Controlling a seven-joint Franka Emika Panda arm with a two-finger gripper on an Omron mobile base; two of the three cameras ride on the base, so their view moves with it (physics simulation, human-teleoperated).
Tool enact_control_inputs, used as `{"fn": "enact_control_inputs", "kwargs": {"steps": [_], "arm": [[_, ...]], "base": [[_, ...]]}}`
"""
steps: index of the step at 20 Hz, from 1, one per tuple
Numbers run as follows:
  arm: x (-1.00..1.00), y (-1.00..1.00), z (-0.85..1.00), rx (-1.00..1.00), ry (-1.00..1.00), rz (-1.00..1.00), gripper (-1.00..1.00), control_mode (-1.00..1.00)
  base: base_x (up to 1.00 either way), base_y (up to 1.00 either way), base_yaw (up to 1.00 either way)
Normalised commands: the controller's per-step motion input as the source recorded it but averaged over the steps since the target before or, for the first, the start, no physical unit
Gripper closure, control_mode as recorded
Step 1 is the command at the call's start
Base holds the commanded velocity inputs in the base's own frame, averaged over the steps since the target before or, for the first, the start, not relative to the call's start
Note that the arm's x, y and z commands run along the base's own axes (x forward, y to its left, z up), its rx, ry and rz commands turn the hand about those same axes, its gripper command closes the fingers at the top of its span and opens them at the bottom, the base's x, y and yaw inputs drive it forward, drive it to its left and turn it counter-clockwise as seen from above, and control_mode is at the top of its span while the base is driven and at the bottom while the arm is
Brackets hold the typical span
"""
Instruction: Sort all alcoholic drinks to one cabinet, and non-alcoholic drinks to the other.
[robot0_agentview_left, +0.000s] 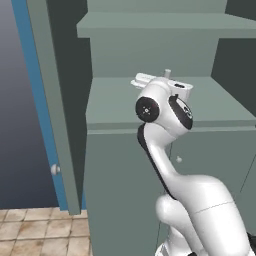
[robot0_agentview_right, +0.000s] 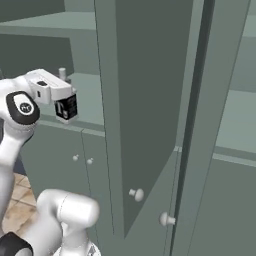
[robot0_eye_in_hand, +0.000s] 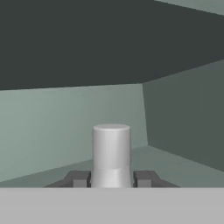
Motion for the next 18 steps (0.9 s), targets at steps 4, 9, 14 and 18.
{"fn": "enact_control_inputs", "kwargs": {"steps": [4,9,14,18], "arm": [[0.51,0.0,0.0,0.0,0.01,0.0,1.0,-1.0],[0.47,0.0,0.0,-0.02,0.0,0.0,1.0,-1.0],[0.5,0.0,0.0,0.0,0.0,0.0,1.0,-1.0],[0.52,0.0,0.0,0.0,0.0,0.0,1.0,-1.0]], "base": [[0.0,0.0,0.0],[0.0,0.0,0.0],[0.0,0.0,0.0],[0.0,0.0,0.0]]}}
